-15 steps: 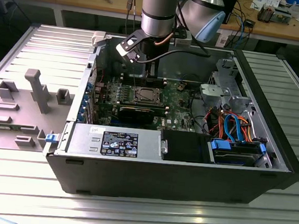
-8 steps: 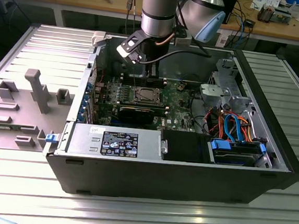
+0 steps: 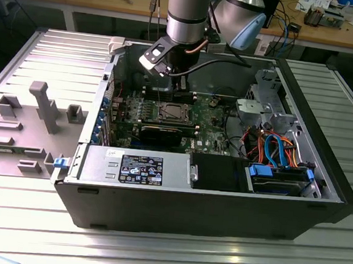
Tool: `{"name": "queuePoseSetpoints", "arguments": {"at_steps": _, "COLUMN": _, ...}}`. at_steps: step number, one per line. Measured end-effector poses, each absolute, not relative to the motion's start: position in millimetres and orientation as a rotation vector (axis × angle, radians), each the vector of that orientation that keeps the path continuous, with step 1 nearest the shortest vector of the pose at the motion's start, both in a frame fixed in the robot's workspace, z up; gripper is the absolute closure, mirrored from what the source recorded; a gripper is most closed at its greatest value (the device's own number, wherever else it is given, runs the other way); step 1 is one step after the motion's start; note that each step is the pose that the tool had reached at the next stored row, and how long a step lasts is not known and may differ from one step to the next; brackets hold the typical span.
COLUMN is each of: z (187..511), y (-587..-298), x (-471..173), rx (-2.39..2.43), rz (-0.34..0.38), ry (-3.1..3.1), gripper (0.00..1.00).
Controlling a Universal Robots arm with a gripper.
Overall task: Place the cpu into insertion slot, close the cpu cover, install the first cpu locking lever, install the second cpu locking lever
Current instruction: 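Install the first cpu locking lever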
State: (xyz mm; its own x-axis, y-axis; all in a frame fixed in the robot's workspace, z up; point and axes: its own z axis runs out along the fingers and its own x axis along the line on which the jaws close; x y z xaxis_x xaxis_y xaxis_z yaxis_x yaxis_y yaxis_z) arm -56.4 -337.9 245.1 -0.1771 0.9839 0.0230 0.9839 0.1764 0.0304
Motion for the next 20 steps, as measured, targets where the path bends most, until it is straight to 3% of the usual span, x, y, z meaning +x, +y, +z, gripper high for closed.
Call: {"name": "queuePoseSetpoints", "arguments": {"at_steps": 20, "z": 245.1, "y": -337.9, "x": -56.4, "rx": 1.934, "rz": 0.06, "ry": 2.474, "gripper": 0.89}}
